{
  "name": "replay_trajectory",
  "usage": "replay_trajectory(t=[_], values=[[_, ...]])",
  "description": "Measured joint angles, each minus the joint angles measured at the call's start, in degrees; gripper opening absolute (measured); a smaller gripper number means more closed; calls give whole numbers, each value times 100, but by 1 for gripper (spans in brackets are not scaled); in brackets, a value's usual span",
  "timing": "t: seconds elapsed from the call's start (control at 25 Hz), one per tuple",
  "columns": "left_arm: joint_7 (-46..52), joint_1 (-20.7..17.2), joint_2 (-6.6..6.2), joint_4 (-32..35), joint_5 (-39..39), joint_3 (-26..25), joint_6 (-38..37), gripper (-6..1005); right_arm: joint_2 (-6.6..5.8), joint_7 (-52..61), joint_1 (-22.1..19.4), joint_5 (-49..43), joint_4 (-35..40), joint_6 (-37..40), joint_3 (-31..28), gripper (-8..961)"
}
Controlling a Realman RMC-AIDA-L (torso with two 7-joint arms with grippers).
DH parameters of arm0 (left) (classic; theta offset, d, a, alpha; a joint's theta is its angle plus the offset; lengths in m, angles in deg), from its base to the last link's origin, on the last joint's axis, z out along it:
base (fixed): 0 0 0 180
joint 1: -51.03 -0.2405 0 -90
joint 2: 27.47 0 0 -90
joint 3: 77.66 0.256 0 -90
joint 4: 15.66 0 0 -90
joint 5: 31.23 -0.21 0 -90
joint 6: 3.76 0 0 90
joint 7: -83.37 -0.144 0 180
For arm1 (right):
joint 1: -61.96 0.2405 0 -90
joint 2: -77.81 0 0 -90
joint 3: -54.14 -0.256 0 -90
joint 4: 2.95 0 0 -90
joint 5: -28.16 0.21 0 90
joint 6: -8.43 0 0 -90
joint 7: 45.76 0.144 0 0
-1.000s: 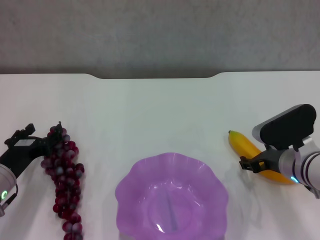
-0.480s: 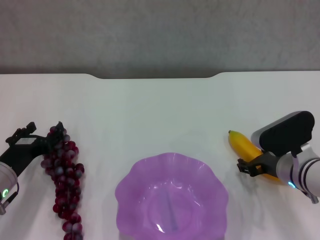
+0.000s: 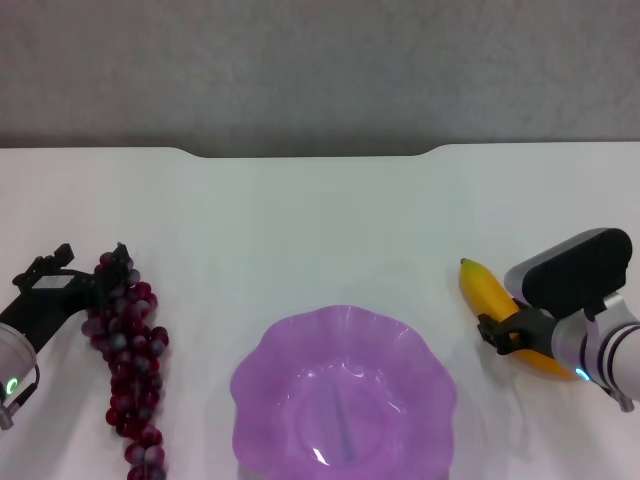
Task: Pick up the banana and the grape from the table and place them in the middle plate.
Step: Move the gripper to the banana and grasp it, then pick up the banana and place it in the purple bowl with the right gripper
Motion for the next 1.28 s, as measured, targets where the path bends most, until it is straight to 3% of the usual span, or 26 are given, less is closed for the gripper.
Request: replay_trajectory(t=[0.24, 0.44, 0.84, 1.28], values=[[0, -7, 1, -6, 0, 0, -4, 843, 0, 5, -119, -10, 6, -308, 0, 507], [0, -24, -2, -6, 0, -1, -11, 843, -1, 13, -168, -3, -129, -267, 21, 507], [-5, -34, -18, -7, 0, -11, -102, 843, -47, -346, -1025, -377, -2853, 1569, 231, 506], [-12, 8, -27, 11, 0, -5, -150, 843, -56, -363, -949, -684, -3935, 2027, 866, 508]])
